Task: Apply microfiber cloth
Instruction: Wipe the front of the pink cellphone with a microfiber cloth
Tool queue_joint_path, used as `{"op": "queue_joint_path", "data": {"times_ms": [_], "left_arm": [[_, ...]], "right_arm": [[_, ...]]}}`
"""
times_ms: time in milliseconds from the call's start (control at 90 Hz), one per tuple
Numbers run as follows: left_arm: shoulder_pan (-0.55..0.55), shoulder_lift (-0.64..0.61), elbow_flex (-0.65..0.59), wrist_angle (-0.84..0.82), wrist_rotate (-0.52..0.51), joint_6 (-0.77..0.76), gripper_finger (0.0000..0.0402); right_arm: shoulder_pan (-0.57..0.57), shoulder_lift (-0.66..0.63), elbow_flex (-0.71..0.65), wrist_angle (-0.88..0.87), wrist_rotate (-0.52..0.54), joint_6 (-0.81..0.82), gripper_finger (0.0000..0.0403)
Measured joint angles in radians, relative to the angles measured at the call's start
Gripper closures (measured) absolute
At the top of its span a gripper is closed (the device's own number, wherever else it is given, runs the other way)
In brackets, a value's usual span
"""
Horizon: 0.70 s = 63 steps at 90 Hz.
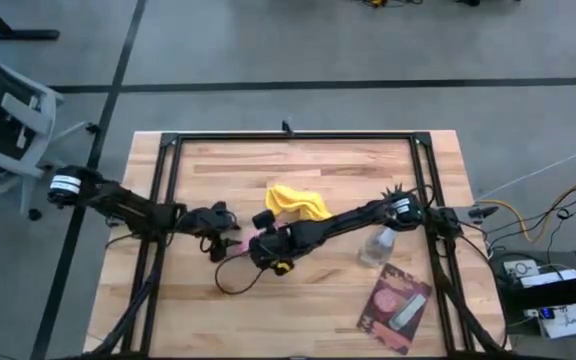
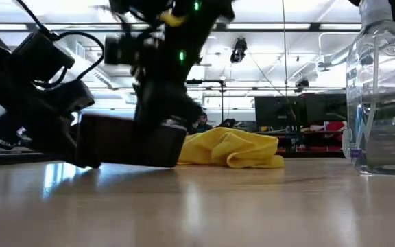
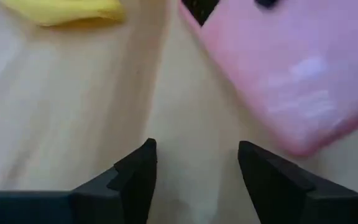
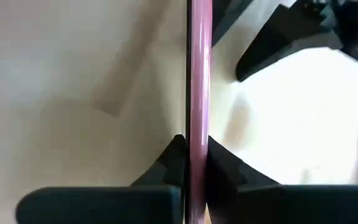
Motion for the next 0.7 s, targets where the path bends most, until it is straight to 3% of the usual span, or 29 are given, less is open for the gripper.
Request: {"op": "queue_joint_path", "data": {"times_ms": [111,267,311,511,700], "left_arm": [[-0.002,-0.058,0.0,-0.004,0.038,-0.002,0.0183],[-0.014,-0.089,-0.003,0.002,0.037,-0.027,0.0166],[-0.021,-0.089,-0.003,0.007,0.036,-0.035,0.016],[-0.08,-0.064,-0.003,0.062,0.031,-0.082,0.0129],[-0.123,0.004,-0.004,0.226,0.028,-0.09,0.0107]], "right_arm": [[-0.05,-0.001,0.07,-0.13,-0.253,0.13,0.0396],[-0.131,-0.002,0.076,-0.15,-0.684,0.289,0.0396],[-0.144,-0.002,0.069,-0.147,-0.764,0.311,0.0396],[-0.162,0.006,0.034,-0.14,-0.79,0.341,0.0386],[-0.159,0.006,0.006,-0.095,-0.793,0.347,0.0368]]}}
